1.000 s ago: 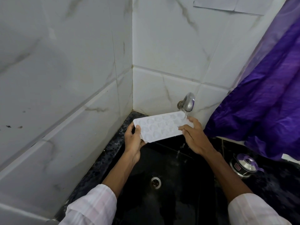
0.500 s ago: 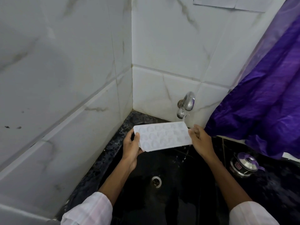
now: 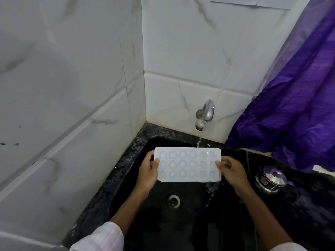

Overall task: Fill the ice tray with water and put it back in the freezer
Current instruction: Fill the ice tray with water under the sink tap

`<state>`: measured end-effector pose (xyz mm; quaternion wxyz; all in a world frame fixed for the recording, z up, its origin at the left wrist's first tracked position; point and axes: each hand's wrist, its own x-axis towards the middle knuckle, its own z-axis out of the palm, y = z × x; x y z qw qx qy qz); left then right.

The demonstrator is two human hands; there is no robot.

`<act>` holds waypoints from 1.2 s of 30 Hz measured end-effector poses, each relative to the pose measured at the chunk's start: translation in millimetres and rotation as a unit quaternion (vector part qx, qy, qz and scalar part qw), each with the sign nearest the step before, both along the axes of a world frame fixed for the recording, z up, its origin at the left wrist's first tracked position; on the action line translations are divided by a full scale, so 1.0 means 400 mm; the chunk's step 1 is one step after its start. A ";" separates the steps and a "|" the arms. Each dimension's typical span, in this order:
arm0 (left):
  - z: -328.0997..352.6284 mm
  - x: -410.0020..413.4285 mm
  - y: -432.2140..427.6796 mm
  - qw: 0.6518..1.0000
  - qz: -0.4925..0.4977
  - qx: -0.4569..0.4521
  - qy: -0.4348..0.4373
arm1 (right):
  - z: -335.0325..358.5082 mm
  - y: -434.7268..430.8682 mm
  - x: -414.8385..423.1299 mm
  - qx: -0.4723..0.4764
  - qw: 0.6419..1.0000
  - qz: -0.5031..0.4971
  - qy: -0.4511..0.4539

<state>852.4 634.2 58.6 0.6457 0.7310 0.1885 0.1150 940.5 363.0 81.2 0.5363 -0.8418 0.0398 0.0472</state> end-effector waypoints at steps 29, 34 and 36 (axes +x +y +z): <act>0.015 -0.041 0.006 0.976 0.037 0.162 -0.137 | -0.039 -0.002 -0.104 -0.064 0.963 -0.079 -0.249; 0.012 -0.019 0.012 0.994 -0.009 0.088 -0.063 | -0.069 0.010 -0.119 -0.034 0.984 -0.112 -0.135; 0.017 -0.011 0.009 0.998 -0.015 0.056 -0.041 | -0.061 0.020 -0.113 -0.007 0.983 -0.140 -0.118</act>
